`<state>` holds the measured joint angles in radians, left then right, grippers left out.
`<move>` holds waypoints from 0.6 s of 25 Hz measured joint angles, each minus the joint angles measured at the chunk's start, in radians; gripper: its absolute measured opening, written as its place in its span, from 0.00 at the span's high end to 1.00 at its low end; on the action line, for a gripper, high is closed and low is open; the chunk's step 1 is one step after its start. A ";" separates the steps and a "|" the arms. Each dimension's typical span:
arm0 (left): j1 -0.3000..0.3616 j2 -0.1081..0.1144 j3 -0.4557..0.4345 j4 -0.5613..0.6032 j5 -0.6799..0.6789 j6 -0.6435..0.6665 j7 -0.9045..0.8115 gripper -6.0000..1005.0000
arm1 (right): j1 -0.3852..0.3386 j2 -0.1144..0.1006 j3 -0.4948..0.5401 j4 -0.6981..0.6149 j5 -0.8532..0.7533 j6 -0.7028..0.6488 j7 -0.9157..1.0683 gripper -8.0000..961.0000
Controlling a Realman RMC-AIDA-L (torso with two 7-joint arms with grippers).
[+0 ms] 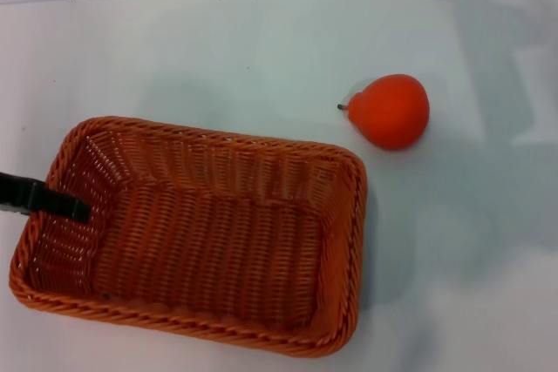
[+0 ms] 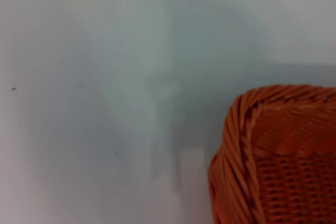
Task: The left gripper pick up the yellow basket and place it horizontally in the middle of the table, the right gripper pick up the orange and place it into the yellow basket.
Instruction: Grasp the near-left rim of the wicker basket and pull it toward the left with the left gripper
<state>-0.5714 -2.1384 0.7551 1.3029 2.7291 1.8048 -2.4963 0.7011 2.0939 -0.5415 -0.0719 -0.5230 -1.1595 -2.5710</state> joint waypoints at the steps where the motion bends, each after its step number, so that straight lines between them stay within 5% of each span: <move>1: 0.001 -0.001 0.009 0.000 0.006 -0.002 0.000 0.31 | -0.001 0.000 0.000 0.000 0.000 0.000 0.000 0.15; 11: -0.005 -0.013 0.034 0.006 0.038 -0.004 0.000 0.37 | -0.011 0.000 0.000 0.000 0.000 0.000 0.000 0.15; 15: -0.006 -0.018 0.034 0.010 0.038 -0.005 0.000 0.61 | -0.014 0.000 0.000 0.000 0.000 0.000 0.000 0.15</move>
<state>-0.5773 -2.1564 0.7886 1.3134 2.7671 1.7996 -2.4967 0.6870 2.0938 -0.5415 -0.0720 -0.5230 -1.1598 -2.5710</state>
